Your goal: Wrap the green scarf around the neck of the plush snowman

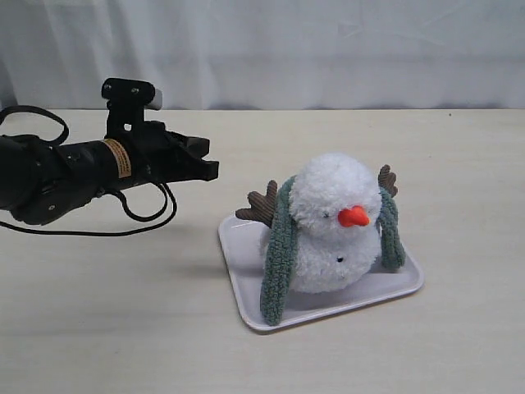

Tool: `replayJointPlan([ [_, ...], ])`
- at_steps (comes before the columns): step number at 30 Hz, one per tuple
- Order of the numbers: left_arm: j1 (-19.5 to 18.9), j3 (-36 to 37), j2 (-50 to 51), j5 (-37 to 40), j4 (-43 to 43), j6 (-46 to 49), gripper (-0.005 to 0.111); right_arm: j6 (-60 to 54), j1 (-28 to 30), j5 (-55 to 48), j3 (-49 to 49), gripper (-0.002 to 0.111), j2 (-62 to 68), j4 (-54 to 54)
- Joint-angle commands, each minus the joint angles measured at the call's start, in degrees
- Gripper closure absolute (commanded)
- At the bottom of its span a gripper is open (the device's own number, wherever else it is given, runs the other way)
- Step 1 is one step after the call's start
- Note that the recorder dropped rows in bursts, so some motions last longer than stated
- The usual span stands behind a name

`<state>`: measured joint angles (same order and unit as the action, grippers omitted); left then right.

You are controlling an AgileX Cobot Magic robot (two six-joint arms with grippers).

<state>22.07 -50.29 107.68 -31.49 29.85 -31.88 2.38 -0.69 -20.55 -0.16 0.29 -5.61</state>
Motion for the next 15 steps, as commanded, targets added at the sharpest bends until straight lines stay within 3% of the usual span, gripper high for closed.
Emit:
replayJointPlan([
  [1, -0.03, 0.55, -0.24, -3.03, 1.34, 7.27, 0.107, -0.14, -0.10, 0.53, 0.16, 0.104, -0.29, 0.19],
  [5, -0.03, -0.11, -0.24, 6.66, 0.86, 12.79, 0.107, -0.14, -0.10, 0.53, 0.16, 0.104, -0.29, 0.19],
  [11, -0.03, -13.17, 2.92, 47.41, 1.20, 15.20, 0.107, -0.14, -0.10, 0.53, 0.16, 0.104, -0.29, 0.19],
  [13, -0.15, -17.50, 4.62, 56.50, -9.81, 27.17, 0.107, -0.14, -0.10, 0.53, 0.16, 0.104, -0.29, 0.19],
  [15, -1.11, -20.84, 5.73, 63.39, -31.71, 48.79, 0.107, -0.14, -0.10, 0.53, 0.16, 0.104, -0.29, 0.19],
])
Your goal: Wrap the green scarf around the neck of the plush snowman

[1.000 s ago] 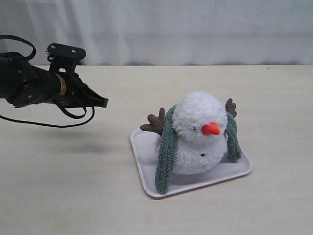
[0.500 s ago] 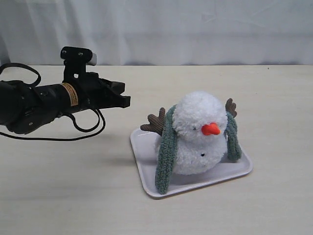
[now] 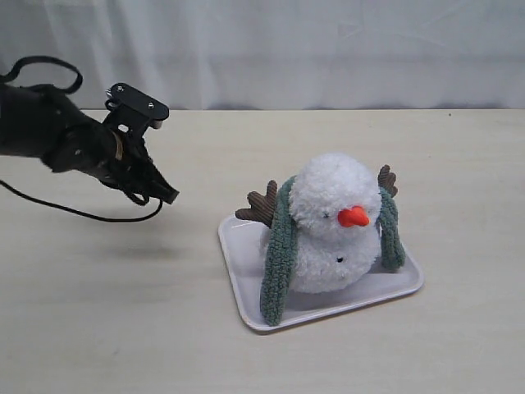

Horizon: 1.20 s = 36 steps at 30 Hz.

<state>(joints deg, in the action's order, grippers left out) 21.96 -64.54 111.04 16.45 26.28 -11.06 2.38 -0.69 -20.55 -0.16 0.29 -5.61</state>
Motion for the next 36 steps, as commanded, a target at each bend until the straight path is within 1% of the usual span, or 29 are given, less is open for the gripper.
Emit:
replayJointPlan([
  [1, -1.76, -7.96, 2.83, 18.73, -39.79, 38.85, 0.107, -0.14, -0.10, 0.53, 0.16, 0.104, -0.29, 0.19],
  [3, -3.29, -9.29, 3.29, 22.44, -55.60, 51.41, 0.107, -0.14, -0.10, 0.53, 0.16, 0.104, -0.29, 0.19],
  [4, -3.89, -9.42, 3.29, 22.35, -60.18, 54.12, 0.107, -0.14, -0.10, 0.53, 0.16, 0.104, -0.29, 0.19],
  [5, -4.02, -9.42, 3.29, 21.76, -61.54, 54.71, 0.107, -0.14, -0.10, 0.53, 0.16, 0.104, -0.29, 0.19],
  [8, -3.73, -9.42, 3.51, 20.09, -60.99, 54.27, 0.107, -0.14, -0.10, 0.53, 0.16, 0.104, -0.29, 0.19],
  [11, -2.53, -9.42, 4.43, 19.07, -61.11, 54.26, 0.107, -0.14, -0.10, 0.53, 0.16, 0.104, -0.29, 0.19],
  [18, 1.56, -9.42, 7.99, 10.53, -62.56, 54.98, 0.107, -0.14, -0.10, 0.53, 0.16, 0.104, -0.29, 0.19],
  [22, 4.10, -9.42, 9.12, 9.10, -68.23, 59.48, 0.107, -0.14, -0.10, 0.53, 0.16, 0.104, -0.29, 0.19],
  [26, 4.77, -9.42, 10.04, 8.63, -72.49, 60.53, 0.107, -0.14, -0.10, 0.53, 0.16, 0.104, -0.29, 0.19],
  [31, 4.77, -9.42, 12.34, 10.78, -75.90, 60.53, 0.107, -0.14, -0.10, 0.53, 0.16, 0.104, -0.29, 0.19],
  [36, 4.77, -9.42, 15.11, 7.67, -78.00, 60.27, 0.107, -0.14, -0.10, 0.53, 0.16, 0.104, -0.29, 0.19],
])
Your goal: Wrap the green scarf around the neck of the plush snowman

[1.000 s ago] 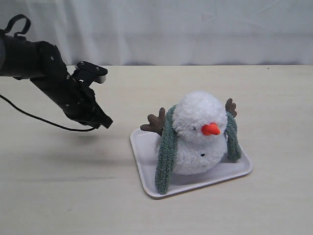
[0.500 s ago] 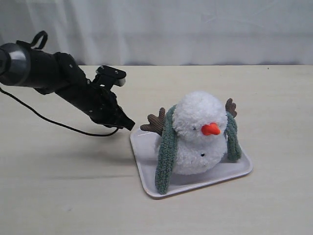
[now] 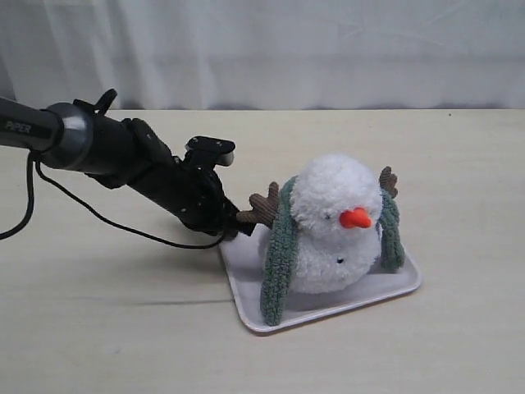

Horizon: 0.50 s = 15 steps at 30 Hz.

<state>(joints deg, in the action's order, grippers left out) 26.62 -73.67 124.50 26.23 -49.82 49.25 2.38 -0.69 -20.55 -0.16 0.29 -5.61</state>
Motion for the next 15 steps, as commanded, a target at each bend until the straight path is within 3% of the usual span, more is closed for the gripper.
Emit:
replayJointPlan([
  [1, 0.11, -0.29, 1.78, -2.91, -2.04, -0.04, 0.107, -0.14, -0.10, 0.53, 0.16, 0.104, -0.29, 0.19],
  [6, 0.01, -0.29, 1.81, -7.19, -1.79, -0.04, 0.107, -0.14, -0.10, 0.53, 0.16, 0.104, -0.29, 0.19],
  [15, 0.01, -0.29, 1.81, -21.61, -1.68, 0.48, 0.107, -0.14, -0.10, 0.53, 0.16, 0.104, -0.29, 0.19],
])
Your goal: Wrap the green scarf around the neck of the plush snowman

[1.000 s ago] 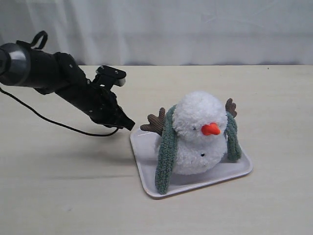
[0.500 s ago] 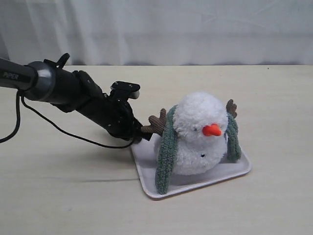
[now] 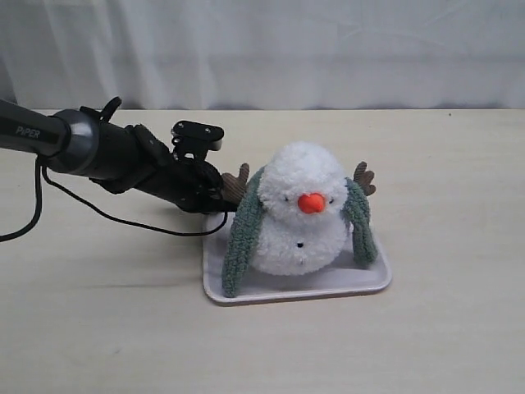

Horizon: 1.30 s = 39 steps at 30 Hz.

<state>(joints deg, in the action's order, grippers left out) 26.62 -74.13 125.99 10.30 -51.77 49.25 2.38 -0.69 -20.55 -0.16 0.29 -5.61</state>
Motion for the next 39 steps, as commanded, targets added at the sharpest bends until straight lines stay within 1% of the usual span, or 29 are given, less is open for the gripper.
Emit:
replayJointPlan([
  [1, 0.01, 0.06, 0.32, -6.49, 0.38, 0.62, 0.107, -0.14, -0.10, 0.53, 0.16, 0.104, -0.29, 0.19],
  [5, 0.01, 0.06, 0.32, -7.25, 3.13, 0.62, 0.107, -0.14, -0.10, 0.53, 0.16, 0.104, -0.29, 0.19],
  [9, 0.01, 0.20, -0.54, -5.60, 3.13, 0.62, 0.107, -0.14, -0.10, 0.53, 0.16, 0.104, -0.29, 0.19],
  [11, 0.01, 0.79, -1.96, -5.95, 3.13, 0.51, 0.107, -0.14, -0.10, 0.53, 0.16, 0.104, -0.29, 0.19],
  [14, 0.01, 2.63, -5.22, -7.38, 3.13, 0.15, 0.107, -0.14, -0.10, 0.53, 0.16, 0.104, -0.29, 0.19],
  [18, -0.10, 6.80, -10.38, -10.86, 2.87, 0.02, 0.107, -0.14, -0.10, 0.53, 0.16, 0.104, -0.29, 0.19],
  [19, -0.68, 9.07, -12.86, -12.38, 2.64, 0.02, 0.107, -0.14, -0.10, 0.53, 0.16, 0.104, -0.29, 0.19],
  [23, -3.22, 14.83, -19.48, -12.03, 1.43, 0.02, 0.107, -0.14, -0.10, 0.53, 0.16, 0.104, -0.29, 0.19],
  [26, -3.22, 19.45, -25.30, -11.23, 1.72, 0.17, 0.107, -0.14, -0.10, 0.53, 0.16, 0.104, -0.29, 0.19],
  [29, -3.22, 23.28, -33.06, -8.02, 3.16, 0.26, 0.107, -0.14, -0.10, 0.53, 0.16, 0.104, -0.29, 0.19],
  [34, -3.22, 30.39, -47.55, -2.66, 2.89, 0.15, 0.107, -0.14, -0.10, 0.53, 0.16, 0.104, -0.29, 0.19],
  [39, -3.22, 35.02, -57.82, -0.13, 2.89, 0.02, 0.107, -0.14, -0.10, 0.53, 0.16, 0.104, -0.29, 0.19],
])
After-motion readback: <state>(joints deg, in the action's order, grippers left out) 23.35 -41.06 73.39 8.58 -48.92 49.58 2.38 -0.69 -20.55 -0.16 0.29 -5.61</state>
